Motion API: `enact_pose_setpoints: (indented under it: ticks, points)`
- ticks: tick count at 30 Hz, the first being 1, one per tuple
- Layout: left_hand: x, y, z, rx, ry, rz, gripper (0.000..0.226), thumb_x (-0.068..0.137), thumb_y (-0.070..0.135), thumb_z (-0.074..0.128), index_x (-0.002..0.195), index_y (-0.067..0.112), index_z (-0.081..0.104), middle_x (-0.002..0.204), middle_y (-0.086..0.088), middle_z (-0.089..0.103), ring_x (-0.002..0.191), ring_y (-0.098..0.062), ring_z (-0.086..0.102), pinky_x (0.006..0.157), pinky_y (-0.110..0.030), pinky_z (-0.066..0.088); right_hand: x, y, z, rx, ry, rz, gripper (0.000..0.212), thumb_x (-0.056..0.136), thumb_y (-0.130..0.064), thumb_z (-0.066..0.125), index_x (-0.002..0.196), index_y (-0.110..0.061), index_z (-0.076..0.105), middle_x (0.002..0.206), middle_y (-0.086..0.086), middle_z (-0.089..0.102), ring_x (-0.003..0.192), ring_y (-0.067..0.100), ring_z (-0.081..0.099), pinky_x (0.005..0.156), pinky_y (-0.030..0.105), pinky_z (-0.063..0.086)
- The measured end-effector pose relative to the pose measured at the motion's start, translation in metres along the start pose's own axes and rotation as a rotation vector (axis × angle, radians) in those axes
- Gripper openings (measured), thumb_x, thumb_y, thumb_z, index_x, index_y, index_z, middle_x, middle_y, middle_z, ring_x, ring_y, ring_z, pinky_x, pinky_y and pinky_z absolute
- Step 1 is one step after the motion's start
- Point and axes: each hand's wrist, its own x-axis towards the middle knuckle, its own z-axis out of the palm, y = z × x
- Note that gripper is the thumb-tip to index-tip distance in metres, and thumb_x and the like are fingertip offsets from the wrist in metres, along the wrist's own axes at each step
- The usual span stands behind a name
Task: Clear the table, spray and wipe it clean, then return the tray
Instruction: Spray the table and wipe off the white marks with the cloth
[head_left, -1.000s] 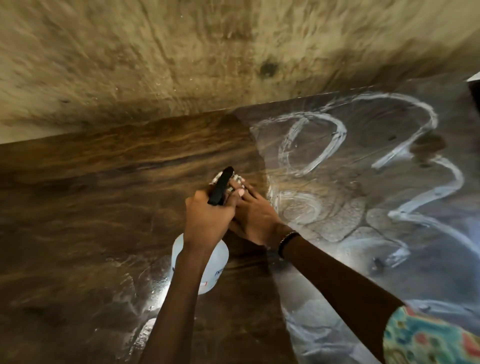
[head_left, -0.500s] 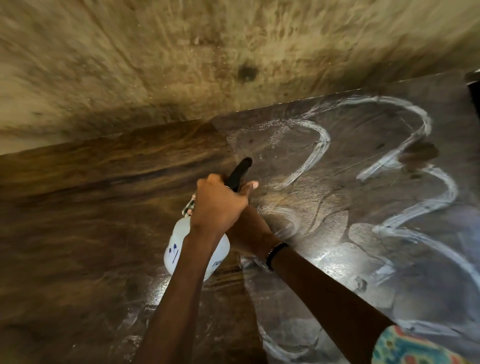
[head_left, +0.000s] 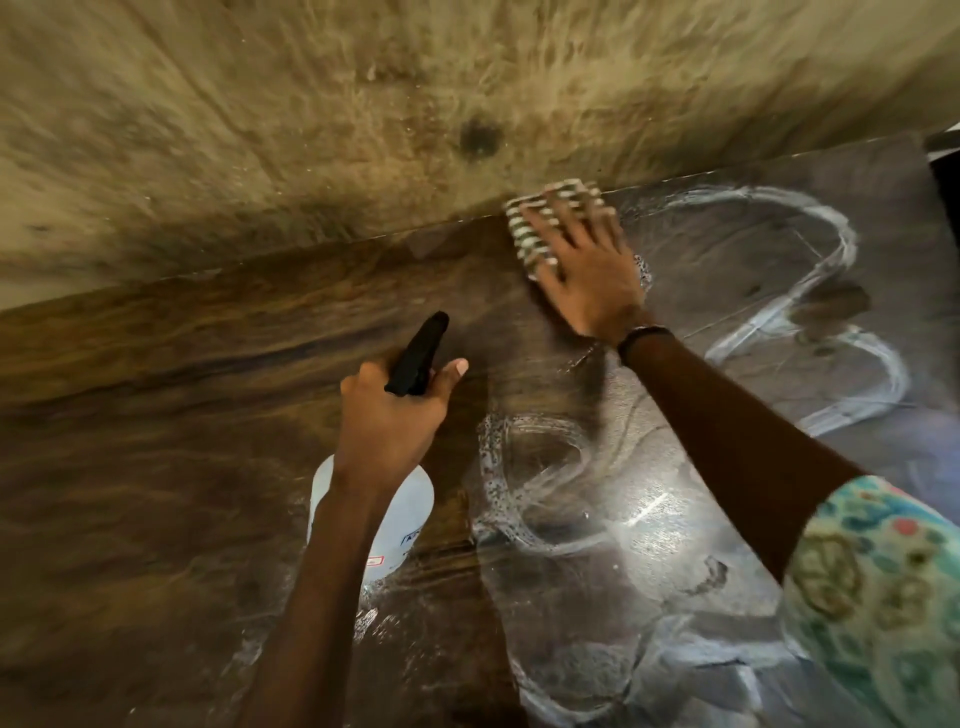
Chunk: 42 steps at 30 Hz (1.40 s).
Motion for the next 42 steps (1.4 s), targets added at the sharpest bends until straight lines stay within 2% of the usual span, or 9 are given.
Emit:
enact_pose_setpoints:
  ticks: [7, 13, 18, 24, 28, 32, 35, 38, 42]
  points:
    - [-0.005, -0.01, -0.001, -0.012, -0.011, -0.024, 0.035, 0.078, 0.035, 0.071, 0.062, 0.029, 0.041, 0.079, -0.011, 0.066, 0.062, -0.006, 0.052, 0.061, -0.024, 0.039, -0.009, -0.001, 0.003, 0.101, 0.137, 0.581, 0.059, 0.096, -0.041, 0.025, 0.153, -0.026, 0.018, 0.162, 0.005, 0.007, 0.148, 0.034, -0.004, 0.119, 0.05, 0.0]
    - [-0.001, -0.03, 0.005, -0.002, 0.031, -0.071, 0.031, 0.073, 0.038, 0.076, 0.068, 0.025, 0.048, 0.09, -0.015, 0.069, 0.085, -0.023, 0.064, 0.07, -0.026, 0.042, 0.03, -0.113, 0.022, 0.101, -0.049, -0.026, 0.054, 0.099, -0.037, 0.032, 0.152, -0.031, 0.019, 0.162, 0.001, 0.008, 0.149, 0.031, -0.004, 0.12, 0.05, 0.002]
    - [-0.001, -0.033, 0.002, 0.023, 0.024, -0.033, 0.023, 0.074, 0.037, 0.075, 0.066, 0.022, 0.059, 0.072, -0.008, 0.069, 0.071, -0.016, 0.063, 0.059, -0.012, 0.042, -0.002, -0.102, 0.029, 0.032, -0.063, -0.407, 0.051, 0.099, -0.04, 0.029, 0.15, -0.029, 0.028, 0.159, 0.001, 0.023, 0.148, 0.03, 0.014, 0.121, 0.046, 0.011]
    - [-0.011, -0.033, 0.008, 0.02, 0.003, -0.009, 0.025, 0.075, 0.036, 0.074, 0.062, 0.025, 0.057, 0.065, 0.002, 0.062, 0.064, -0.01, 0.059, 0.059, -0.018, 0.042, -0.051, 0.02, 0.011, 0.061, 0.156, 0.192, 0.057, 0.094, -0.044, 0.03, 0.148, -0.025, 0.032, 0.158, 0.005, 0.025, 0.145, 0.035, 0.018, 0.118, 0.051, 0.018]
    - [-0.021, -0.038, 0.015, -0.002, -0.029, -0.021, 0.026, 0.076, 0.036, 0.074, 0.061, 0.026, 0.055, 0.068, -0.003, 0.065, 0.069, -0.016, 0.061, 0.066, -0.023, 0.042, -0.083, 0.021, 0.01, 0.111, 0.161, 0.497, 0.064, 0.09, -0.047, 0.02, 0.151, -0.026, 0.026, 0.16, 0.005, 0.017, 0.148, 0.035, 0.007, 0.119, 0.051, 0.009]
    - [-0.034, -0.035, 0.027, -0.006, -0.047, -0.024, 0.035, 0.078, 0.032, 0.074, 0.059, 0.029, 0.044, 0.062, 0.005, 0.051, 0.057, -0.004, 0.05, 0.059, -0.024, 0.041, -0.088, -0.037, 0.024, 0.125, 0.088, 0.272, 0.061, 0.092, -0.044, 0.025, 0.15, -0.027, 0.027, 0.16, 0.006, 0.019, 0.147, 0.036, 0.009, 0.118, 0.057, 0.011]
    - [-0.04, -0.041, 0.035, 0.027, -0.059, -0.013, 0.035, 0.078, 0.032, 0.074, 0.059, 0.022, 0.045, 0.061, 0.006, 0.046, 0.053, -0.006, 0.047, 0.05, -0.018, 0.039, -0.089, -0.072, 0.034, 0.075, -0.001, -0.135, 0.056, 0.095, -0.041, 0.027, 0.149, -0.027, 0.03, 0.158, 0.007, 0.024, 0.146, 0.037, 0.015, 0.116, 0.057, 0.019]
    - [-0.043, -0.05, 0.04, 0.04, -0.076, -0.004, 0.024, 0.076, 0.034, 0.075, 0.071, 0.02, 0.056, 0.067, 0.001, 0.058, 0.066, -0.019, 0.061, 0.062, -0.026, 0.046, -0.096, -0.066, 0.036, 0.042, -0.079, -0.46, 0.053, 0.097, -0.041, 0.03, 0.149, -0.03, 0.03, 0.158, 0.003, 0.025, 0.147, 0.033, 0.015, 0.119, 0.051, 0.013]
    - [-0.047, -0.061, 0.048, 0.031, -0.08, 0.027, 0.02, 0.078, 0.034, 0.073, 0.076, 0.017, 0.063, 0.076, -0.015, 0.066, 0.074, -0.031, 0.064, 0.064, -0.027, 0.043, -0.101, -0.013, 0.027, 0.01, -0.007, -0.294, 0.054, 0.097, -0.043, 0.031, 0.149, -0.031, 0.029, 0.158, 0.002, 0.024, 0.147, 0.028, 0.015, 0.12, 0.048, 0.012]
